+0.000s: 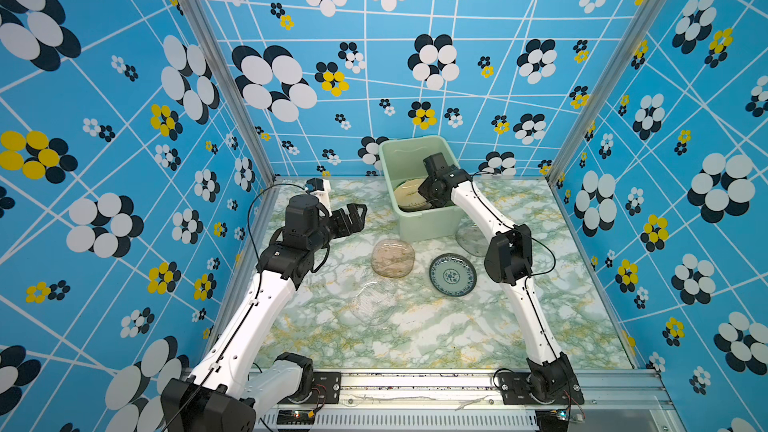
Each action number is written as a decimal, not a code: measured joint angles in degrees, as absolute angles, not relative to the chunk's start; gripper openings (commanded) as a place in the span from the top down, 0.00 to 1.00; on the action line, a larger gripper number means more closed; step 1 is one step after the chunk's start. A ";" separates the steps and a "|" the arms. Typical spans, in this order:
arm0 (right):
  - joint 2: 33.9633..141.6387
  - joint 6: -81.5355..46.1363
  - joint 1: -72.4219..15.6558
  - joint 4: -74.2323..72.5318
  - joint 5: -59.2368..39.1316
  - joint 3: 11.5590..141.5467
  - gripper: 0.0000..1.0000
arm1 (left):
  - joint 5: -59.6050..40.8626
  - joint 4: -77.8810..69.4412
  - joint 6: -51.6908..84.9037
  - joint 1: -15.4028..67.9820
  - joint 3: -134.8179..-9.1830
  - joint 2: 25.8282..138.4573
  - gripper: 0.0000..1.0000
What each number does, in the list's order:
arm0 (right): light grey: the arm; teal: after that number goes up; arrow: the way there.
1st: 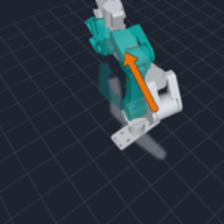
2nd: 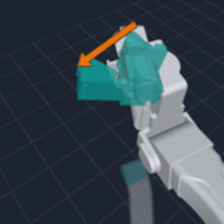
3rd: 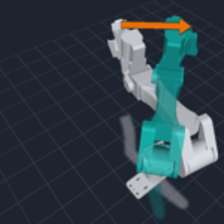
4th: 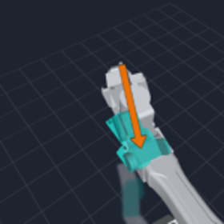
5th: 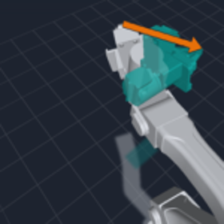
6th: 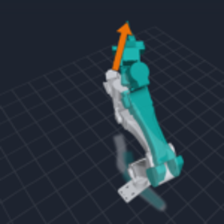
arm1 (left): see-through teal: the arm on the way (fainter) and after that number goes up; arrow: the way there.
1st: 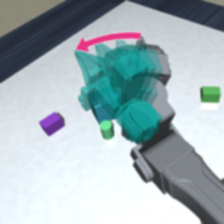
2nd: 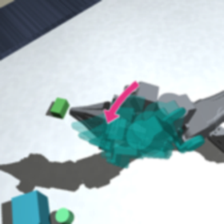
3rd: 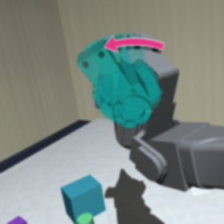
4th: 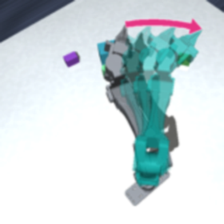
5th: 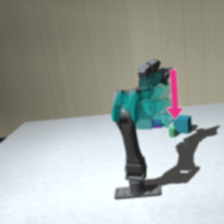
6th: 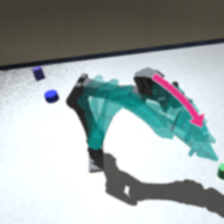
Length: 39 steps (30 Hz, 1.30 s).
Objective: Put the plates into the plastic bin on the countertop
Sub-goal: 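Lower the beige plate against the stacked plates and open the right gripper, then raise the right gripper out of the bin while the left arm swings forward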
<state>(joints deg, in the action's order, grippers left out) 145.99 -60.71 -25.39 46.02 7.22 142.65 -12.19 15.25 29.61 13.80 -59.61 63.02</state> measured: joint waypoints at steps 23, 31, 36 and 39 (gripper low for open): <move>147.61 -63.09 -25.39 43.66 7.01 140.22 0.30 | -12.14 16.01 30.48 13.45 -59.61 63.31 0.01; 147.17 -62.89 -25.39 42.85 7.20 140.55 0.10 | -12.12 17.02 30.87 13.45 -59.61 63.20 0.01; 146.06 -61.87 -25.39 47.13 7.86 142.15 0.06 | -11.90 19.07 30.89 13.45 -59.61 60.80 0.01; 144.05 -61.06 -25.50 49.98 9.10 142.21 0.05 | -11.64 20.18 30.92 13.45 -59.64 57.82 0.01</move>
<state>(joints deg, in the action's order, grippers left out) 144.05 -61.06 -25.50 49.98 9.10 142.21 -11.64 20.18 30.92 13.45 -59.64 57.82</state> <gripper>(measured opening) 0.945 0.992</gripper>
